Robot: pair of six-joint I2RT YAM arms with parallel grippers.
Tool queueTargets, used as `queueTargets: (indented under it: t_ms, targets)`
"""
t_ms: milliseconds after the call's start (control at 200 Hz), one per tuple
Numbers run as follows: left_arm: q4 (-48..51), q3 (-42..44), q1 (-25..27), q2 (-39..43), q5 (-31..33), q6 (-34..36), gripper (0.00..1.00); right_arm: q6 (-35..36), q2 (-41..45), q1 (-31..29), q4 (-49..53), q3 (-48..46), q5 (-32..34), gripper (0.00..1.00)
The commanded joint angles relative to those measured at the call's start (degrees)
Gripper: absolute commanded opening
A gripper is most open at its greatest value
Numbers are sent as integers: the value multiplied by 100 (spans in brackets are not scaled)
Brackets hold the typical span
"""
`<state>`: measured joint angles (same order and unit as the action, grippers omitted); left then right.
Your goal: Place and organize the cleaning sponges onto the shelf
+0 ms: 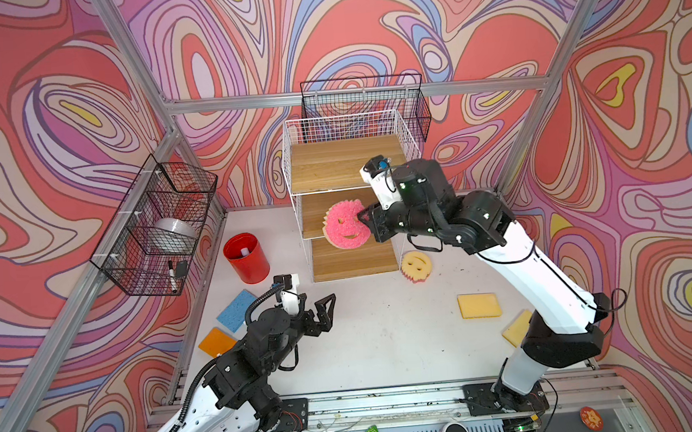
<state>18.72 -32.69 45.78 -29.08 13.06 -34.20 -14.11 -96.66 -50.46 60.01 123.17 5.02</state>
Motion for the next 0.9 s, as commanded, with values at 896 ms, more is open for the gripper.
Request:
queueTargets:
  t_ms: [896]
  targets:
    - [-1840,714,-89,-411,531,25,86,-1170,-887,-91,-1633,-759,911,19]
